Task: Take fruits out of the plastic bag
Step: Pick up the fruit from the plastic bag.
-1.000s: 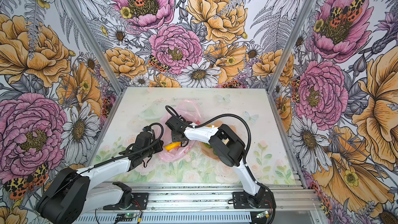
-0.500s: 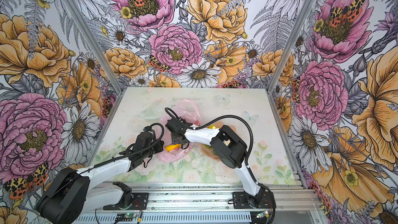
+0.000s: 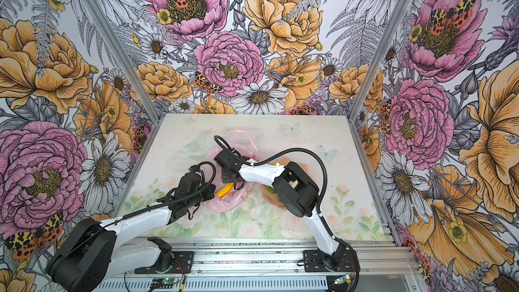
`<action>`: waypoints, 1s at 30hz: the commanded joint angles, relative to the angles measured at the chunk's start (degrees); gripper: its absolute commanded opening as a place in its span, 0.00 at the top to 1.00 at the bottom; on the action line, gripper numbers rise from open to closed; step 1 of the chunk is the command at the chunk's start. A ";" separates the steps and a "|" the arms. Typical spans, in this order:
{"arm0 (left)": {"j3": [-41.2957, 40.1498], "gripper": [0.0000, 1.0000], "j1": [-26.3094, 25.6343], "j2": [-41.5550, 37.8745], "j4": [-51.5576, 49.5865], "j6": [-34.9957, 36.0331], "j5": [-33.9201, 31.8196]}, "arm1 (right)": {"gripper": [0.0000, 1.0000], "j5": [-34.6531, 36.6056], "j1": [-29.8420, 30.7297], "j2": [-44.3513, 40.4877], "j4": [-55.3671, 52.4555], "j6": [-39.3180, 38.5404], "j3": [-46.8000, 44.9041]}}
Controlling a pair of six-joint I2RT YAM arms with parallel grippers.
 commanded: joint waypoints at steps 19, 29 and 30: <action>2.92 0.90 5.87 -2.37 -3.93 3.30 3.03 | 0.66 11.50 0.05 -18.82 -0.06 -8.43 -3.87; 5.93 0.90 8.96 -2.02 -6.79 6.76 5.87 | 0.67 15.79 -2.28 -30.73 -3.20 -10.17 -10.93; 5.95 0.90 9.40 -2.09 -6.64 6.96 6.06 | 0.67 15.91 -2.52 -31.87 -3.78 -10.16 -11.56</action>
